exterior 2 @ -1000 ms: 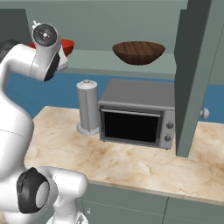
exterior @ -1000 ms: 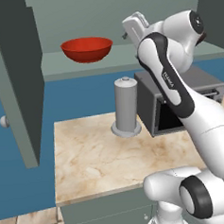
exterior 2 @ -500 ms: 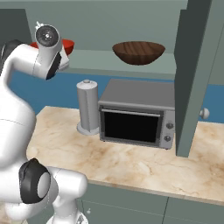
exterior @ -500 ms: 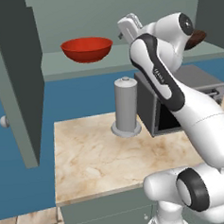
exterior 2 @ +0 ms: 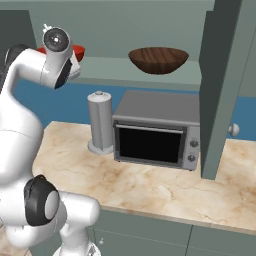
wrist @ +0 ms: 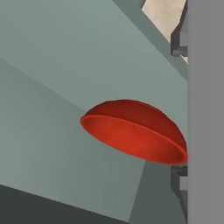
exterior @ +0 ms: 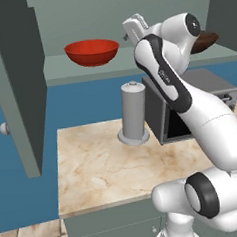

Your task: Move the bowls from the cabinet to the plates on the dining table.

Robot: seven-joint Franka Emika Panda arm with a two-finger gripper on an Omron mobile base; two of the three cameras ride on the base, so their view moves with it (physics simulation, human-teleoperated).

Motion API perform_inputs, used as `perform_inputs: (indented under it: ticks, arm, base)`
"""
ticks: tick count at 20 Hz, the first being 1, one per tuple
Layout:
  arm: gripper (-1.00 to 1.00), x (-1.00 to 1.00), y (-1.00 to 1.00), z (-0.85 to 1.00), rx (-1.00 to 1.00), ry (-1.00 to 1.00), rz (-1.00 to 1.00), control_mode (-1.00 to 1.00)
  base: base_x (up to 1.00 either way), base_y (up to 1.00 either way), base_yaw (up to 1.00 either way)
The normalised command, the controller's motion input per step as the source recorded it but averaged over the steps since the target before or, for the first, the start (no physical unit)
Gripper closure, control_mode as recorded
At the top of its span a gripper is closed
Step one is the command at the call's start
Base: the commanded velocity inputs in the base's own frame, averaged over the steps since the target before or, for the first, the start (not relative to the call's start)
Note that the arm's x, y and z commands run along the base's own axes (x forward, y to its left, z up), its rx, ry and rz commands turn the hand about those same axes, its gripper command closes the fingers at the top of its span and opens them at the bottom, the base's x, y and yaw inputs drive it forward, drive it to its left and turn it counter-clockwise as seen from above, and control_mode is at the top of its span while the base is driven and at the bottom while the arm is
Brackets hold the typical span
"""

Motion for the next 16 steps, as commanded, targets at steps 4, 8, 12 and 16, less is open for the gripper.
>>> perform_inputs:
  ticks: [4, 8, 12, 16]
  arm:
    - [-1.00, 0.18, 0.01, -0.09, 0.00, 0.00, 0.00, -1.00]
    - [-1.00, 0.24, 0.06, -0.14, 0.00, 0.00, 0.00, -1.00]
    - [-1.00, 0.20, 0.09, -0.11, 0.00, 0.01, 0.00, -1.00]
    - [-1.00, 0.21, 0.07, -0.01, 0.00, 0.02, 0.00, -1.00]
  base:
    - [0.00, 0.00, 0.00]
    - [0.00, 0.00, 0.00]
    - [0.00, 0.00, 0.00]
    - [0.00, 0.00, 0.00]
